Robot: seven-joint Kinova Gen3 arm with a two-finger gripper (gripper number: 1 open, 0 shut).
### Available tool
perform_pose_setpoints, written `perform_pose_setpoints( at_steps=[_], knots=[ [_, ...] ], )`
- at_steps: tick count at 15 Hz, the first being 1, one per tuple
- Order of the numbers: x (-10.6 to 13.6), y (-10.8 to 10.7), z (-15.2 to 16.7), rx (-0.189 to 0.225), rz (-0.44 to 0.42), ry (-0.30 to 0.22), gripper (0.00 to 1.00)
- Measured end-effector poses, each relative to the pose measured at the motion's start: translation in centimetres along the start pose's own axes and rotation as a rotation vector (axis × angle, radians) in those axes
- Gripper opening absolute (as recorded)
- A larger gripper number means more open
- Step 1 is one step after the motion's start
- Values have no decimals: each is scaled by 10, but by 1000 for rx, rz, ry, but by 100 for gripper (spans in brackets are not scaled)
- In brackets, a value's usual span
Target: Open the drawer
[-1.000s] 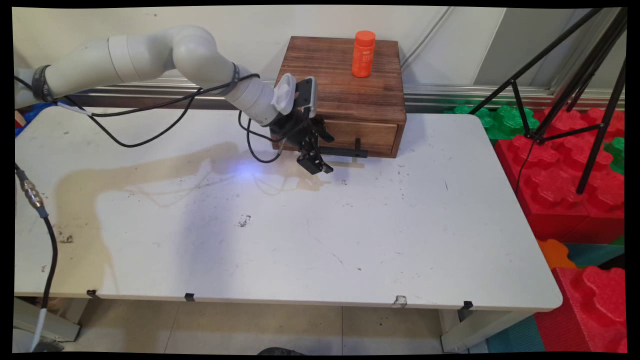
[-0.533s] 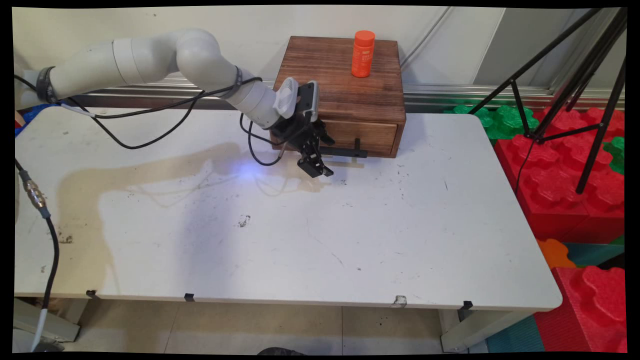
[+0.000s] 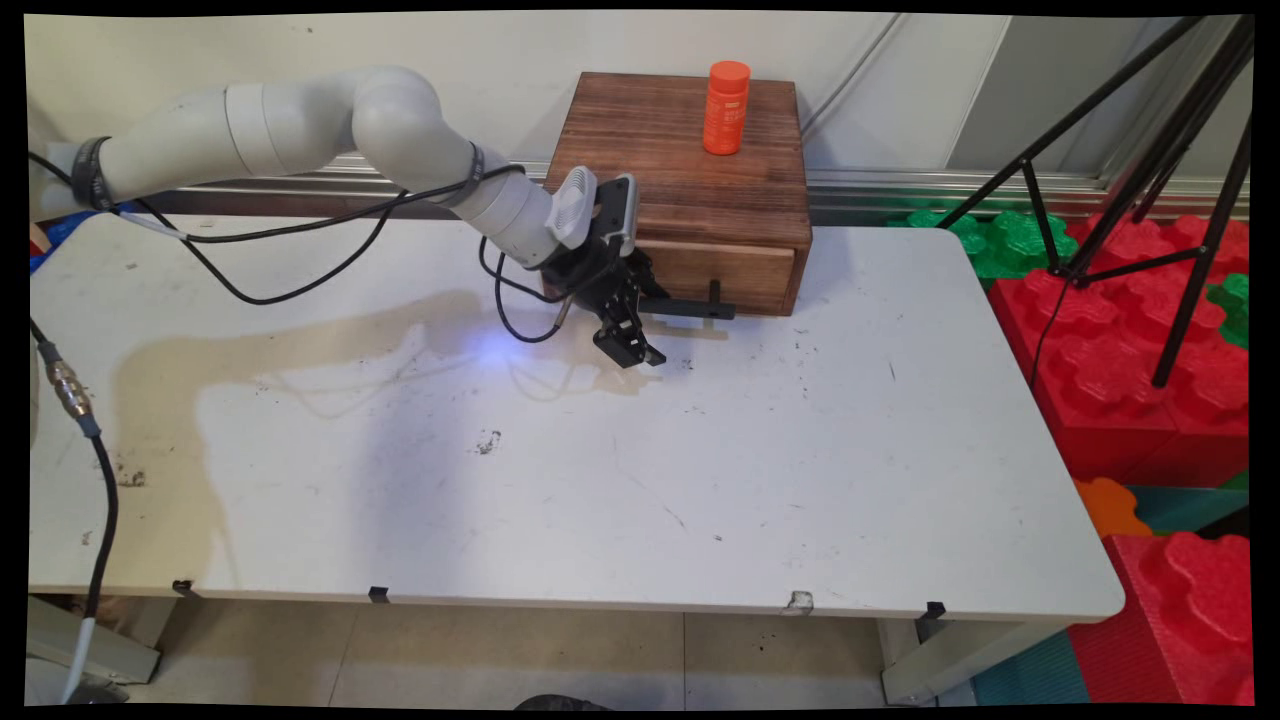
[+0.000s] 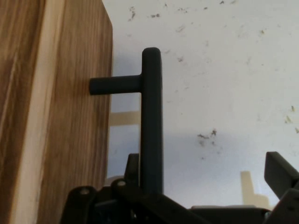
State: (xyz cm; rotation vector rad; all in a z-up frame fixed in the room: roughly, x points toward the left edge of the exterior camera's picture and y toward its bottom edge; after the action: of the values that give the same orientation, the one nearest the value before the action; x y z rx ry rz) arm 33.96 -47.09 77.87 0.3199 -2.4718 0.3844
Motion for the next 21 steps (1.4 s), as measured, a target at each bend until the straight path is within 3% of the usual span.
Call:
perform_pose_setpoints(
  at_steps=[11, 21],
  knots=[
    [1, 10, 1, -15, -2, 1, 100],
    [7, 40, -9, -50, -18, 16, 100]
  ],
)
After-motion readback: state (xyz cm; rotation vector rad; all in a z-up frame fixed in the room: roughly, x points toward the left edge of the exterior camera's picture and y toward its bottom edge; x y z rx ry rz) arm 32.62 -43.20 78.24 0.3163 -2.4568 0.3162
